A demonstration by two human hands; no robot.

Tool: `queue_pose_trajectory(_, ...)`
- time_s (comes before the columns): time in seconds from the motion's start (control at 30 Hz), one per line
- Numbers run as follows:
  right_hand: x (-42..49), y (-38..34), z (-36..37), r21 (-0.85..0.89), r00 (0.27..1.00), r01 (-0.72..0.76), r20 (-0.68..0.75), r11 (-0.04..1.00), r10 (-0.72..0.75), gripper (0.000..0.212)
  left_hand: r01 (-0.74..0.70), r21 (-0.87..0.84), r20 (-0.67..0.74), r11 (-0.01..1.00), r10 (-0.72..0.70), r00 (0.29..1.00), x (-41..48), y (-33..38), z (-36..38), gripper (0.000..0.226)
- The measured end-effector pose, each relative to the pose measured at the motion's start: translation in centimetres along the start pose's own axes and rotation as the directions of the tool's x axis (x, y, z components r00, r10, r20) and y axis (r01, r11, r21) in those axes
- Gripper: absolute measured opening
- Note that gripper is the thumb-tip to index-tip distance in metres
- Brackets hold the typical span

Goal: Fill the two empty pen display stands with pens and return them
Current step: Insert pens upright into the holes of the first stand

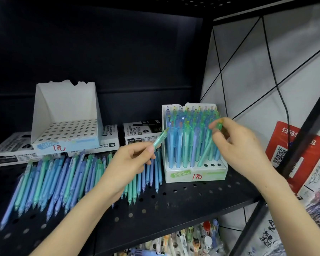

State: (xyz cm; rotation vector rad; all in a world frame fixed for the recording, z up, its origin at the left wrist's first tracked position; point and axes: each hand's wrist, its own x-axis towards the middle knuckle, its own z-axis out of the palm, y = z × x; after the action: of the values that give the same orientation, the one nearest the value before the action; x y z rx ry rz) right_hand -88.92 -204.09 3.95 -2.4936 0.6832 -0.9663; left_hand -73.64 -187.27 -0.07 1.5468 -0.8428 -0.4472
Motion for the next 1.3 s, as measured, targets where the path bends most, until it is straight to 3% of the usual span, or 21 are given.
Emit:
queue_pose_trajectory(0.13, -0.1, -0.6, 1.0, 0.076, 0.991, -0.007, -0.13, 0.997, 0.017, 0.025, -0.013, -0.052, -0.021, 0.999, 0.012, 1.0, -0.2, 0.1, 0.1, 0.017)
queue_pose_trajectory(0.4, -0.5, -0.8, 1.9, -0.032, 0.984, -0.025, -0.177, 0.999, 0.019, 0.027, -0.07, -0.059, -0.015, 0.996, 0.069, 0.997, -0.3, 0.5, 0.3, 0.015)
queue_pose_trajectory(0.5, -1.5, -1.2, 1.5, -0.051, 0.963, 0.046, -0.265, 0.998, -0.058, 0.033, -0.111, -0.066, -0.014, 0.992, 0.11, 0.994, -0.4, 0.5, 0.5, 0.022)
queue_pose_trajectory(0.67, -3.6, -2.5, 2.0, 0.307, 0.987, 0.109, -0.148, 0.945, -0.065, 0.022, -0.202, -0.092, 0.015, 0.975, 0.204, 0.979, -0.7, 1.1, 2.1, 0.014)
queue_pose_trajectory(0.77, -3.6, -2.5, 2.1, 0.545, 0.996, 0.082, -0.063, 0.834, -0.057, 0.006, -0.242, -0.07, 0.083, 0.968, 0.247, 0.965, -0.9, 1.7, 3.2, 0.014)
queue_pose_trajectory(0.9, -3.4, -1.6, 0.4, 0.72, 0.99, 0.079, -0.138, 0.69, 0.031, 0.009, -0.288, 0.067, 0.033, 0.955, 0.287, 0.957, -0.2, 1.3, 3.0, 0.024)
queue_pose_trajectory(0.97, -3.1, -0.5, -0.7, 0.68, 0.95, 0.12, -0.291, 0.724, 0.116, 0.01, -0.296, 0.195, -0.028, 0.935, 0.307, 0.951, 0.3, 0.5, 2.5, 0.034)
queue_pose_trajectory(1.07, -2.4, 1.3, -1.2, 0.484, 0.866, 0.141, -0.483, 0.864, 0.129, 0.013, -0.214, 0.413, 0.001, 0.885, 0.235, 0.972, 0.8, -0.3, 2.3, 0.058)
queue_pose_trajectory(1.2, -1.8, 2.5, 0.1, 0.302, 0.851, 0.109, -0.52, 0.947, 0.068, 0.006, -0.196, 0.534, 0.127, 0.822, 0.151, 0.98, 1.0, -1.1, 3.0, 0.088)
queue_pose_trajectory(1.3, -1.7, 2.4, 1.0, 0.266, 0.875, 0.103, -0.483, 0.958, 0.04, 0.005, -0.212, 0.607, 0.147, 0.766, 0.153, 0.977, 1.1, -1.8, 3.4, 0.099)
